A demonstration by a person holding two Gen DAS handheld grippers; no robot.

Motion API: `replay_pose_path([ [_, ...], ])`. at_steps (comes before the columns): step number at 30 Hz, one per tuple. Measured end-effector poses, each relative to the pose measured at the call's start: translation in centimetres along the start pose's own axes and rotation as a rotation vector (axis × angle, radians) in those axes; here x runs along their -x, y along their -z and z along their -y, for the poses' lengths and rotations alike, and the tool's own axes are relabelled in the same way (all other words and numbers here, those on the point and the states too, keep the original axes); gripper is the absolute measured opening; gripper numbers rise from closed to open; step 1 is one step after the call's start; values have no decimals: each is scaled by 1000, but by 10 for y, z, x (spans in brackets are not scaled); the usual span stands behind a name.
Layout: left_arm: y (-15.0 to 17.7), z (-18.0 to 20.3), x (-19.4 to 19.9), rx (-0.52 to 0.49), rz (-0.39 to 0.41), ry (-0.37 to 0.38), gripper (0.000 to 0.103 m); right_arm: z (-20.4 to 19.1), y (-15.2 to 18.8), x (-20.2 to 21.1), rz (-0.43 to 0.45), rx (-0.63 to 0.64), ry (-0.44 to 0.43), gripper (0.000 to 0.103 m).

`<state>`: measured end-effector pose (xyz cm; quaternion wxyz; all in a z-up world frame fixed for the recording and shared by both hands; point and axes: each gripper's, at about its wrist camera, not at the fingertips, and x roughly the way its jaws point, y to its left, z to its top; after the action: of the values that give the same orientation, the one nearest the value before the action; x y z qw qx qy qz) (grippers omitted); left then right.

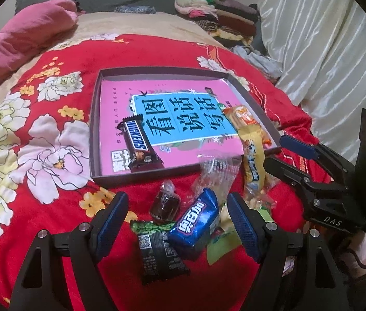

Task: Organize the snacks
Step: 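Grasp the blue biscuit pack with the left tool while the right tool grasps the gold snack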

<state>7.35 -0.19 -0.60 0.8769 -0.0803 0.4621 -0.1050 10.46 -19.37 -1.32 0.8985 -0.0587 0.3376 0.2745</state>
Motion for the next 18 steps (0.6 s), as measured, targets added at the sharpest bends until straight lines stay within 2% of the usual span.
replay_pose_path([
  [6, 4, 3, -2, -17, -20, 6, 79, -3, 4, -7, -37, 5, -29, 66],
  [15, 8, 4, -10, -29, -45, 13, 79, -5, 10, -21, -96, 14, -56, 50],
  [18, 10, 5, -13, -37, -54, 17, 79, -4, 13, -29, -129, 10, -62, 41],
])
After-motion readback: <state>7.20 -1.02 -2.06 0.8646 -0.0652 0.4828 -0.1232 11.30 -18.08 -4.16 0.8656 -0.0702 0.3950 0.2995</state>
